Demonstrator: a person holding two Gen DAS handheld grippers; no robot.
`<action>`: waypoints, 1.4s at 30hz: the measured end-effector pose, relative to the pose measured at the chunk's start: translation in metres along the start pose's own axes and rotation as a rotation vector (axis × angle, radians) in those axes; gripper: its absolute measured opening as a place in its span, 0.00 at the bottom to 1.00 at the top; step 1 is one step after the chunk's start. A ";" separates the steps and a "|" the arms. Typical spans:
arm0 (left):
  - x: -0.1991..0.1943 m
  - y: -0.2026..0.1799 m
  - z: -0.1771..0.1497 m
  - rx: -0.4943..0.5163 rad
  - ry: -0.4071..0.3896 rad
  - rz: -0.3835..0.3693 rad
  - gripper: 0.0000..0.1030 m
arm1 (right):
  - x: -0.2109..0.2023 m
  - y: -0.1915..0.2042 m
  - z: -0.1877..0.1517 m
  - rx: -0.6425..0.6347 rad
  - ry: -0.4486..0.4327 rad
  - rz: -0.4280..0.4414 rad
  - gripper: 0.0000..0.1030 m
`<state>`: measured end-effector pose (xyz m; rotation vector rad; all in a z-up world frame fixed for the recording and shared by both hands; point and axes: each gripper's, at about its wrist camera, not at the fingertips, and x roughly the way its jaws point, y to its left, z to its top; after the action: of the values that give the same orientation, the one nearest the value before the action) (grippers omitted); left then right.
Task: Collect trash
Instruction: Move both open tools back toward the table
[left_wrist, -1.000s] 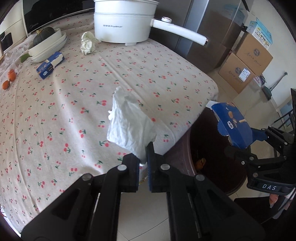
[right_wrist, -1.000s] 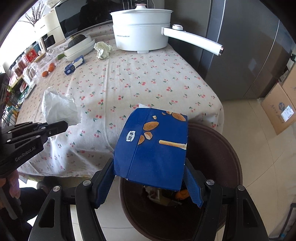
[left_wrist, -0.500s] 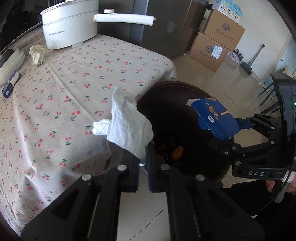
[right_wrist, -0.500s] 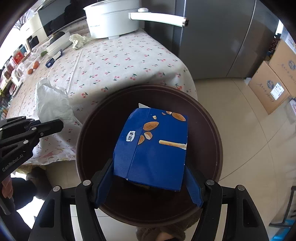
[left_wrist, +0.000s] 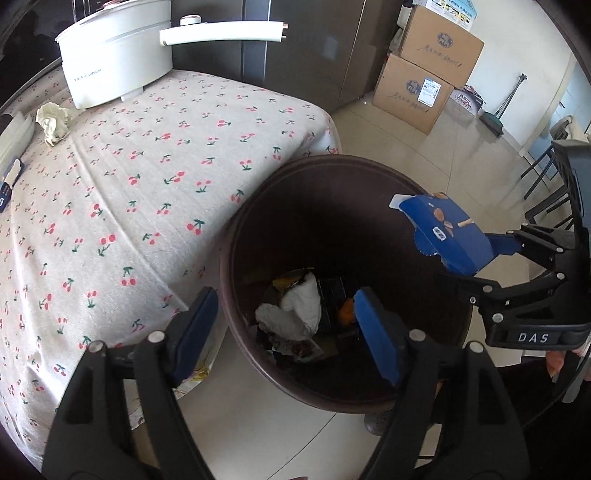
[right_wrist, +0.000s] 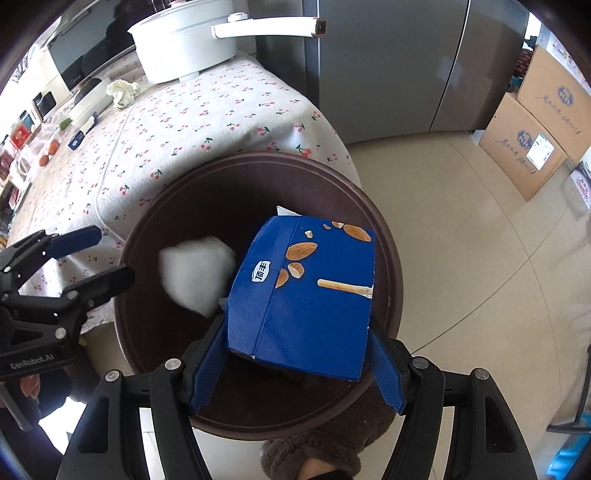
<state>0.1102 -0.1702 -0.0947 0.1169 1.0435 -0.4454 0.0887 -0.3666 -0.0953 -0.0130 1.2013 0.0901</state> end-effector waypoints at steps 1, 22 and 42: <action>-0.002 0.002 0.000 -0.005 -0.006 0.001 0.75 | 0.000 0.000 0.000 -0.002 0.001 0.000 0.70; -0.031 0.046 -0.015 -0.117 -0.033 0.062 0.76 | -0.002 0.036 0.021 -0.032 0.034 0.020 0.82; -0.098 0.151 -0.041 -0.345 -0.123 0.163 0.81 | -0.017 0.124 0.076 -0.119 -0.038 0.041 0.83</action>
<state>0.0977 0.0086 -0.0493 -0.1309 0.9669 -0.1196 0.1436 -0.2394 -0.0475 -0.0911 1.1574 0.1971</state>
